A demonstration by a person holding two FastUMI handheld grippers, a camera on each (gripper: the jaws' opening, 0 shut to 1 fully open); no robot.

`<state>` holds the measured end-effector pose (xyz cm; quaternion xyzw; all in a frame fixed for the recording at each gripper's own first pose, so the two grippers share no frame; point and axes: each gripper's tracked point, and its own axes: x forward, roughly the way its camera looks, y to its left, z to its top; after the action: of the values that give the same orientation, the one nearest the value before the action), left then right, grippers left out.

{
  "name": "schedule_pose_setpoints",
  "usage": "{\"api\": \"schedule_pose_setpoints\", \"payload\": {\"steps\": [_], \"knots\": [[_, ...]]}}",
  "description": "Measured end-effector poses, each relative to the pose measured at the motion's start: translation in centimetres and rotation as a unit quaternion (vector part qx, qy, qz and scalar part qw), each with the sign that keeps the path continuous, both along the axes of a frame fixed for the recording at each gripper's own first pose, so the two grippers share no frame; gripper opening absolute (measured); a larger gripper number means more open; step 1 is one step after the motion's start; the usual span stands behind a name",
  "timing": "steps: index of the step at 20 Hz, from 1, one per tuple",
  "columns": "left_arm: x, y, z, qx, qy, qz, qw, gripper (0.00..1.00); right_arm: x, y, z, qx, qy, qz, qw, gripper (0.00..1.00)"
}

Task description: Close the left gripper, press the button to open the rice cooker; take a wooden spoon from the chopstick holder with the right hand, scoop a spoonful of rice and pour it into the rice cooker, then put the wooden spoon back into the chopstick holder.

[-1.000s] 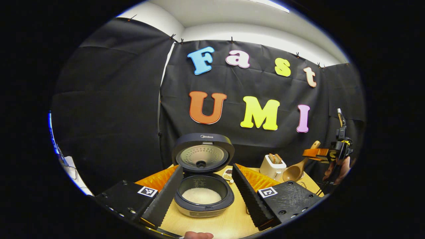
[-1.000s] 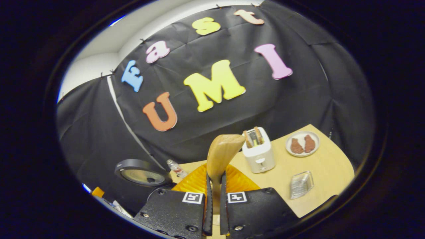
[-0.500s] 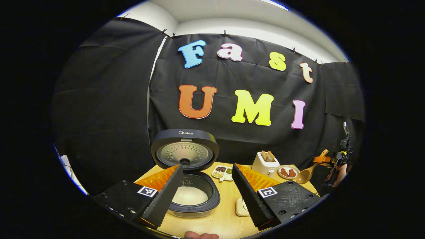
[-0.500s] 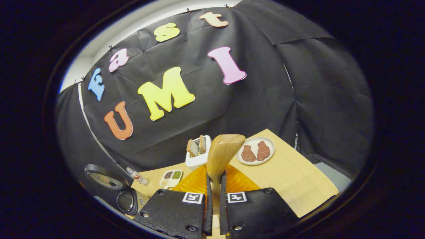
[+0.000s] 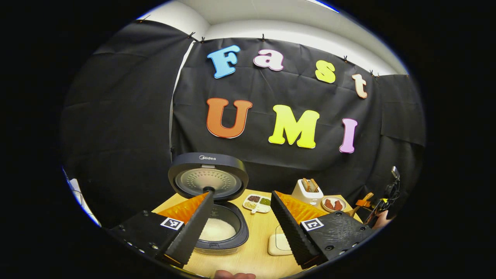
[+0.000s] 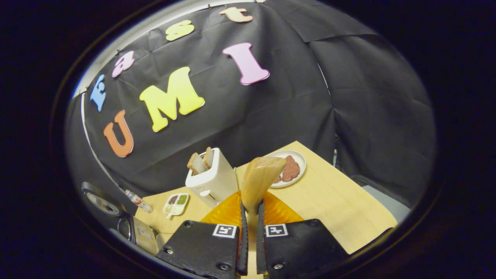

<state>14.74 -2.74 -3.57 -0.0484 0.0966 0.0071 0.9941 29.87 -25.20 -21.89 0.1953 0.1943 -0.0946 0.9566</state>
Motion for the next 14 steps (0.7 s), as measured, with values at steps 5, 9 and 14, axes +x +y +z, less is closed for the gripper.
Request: {"api": "schedule_pose_setpoints", "payload": {"steps": [5,9,14], "knots": [[0.0,0.5,-0.1,0.014,0.011,0.014,1.000,0.95,1.0,0.1,-5.0,-0.023,0.020,0.007,0.999,0.14],[0.1,0.9,0.8,0.016,0.007,0.023,1.000,0.95,0.9,0.2,-6.5,0.002,0.024,-0.006,1.000,0.15],[0.4,1.1,1.4,0.015,-0.001,0.024,1.000,0.95,0.3,0.0,-5.9,0.003,0.016,-0.009,1.000,0.22]]}}
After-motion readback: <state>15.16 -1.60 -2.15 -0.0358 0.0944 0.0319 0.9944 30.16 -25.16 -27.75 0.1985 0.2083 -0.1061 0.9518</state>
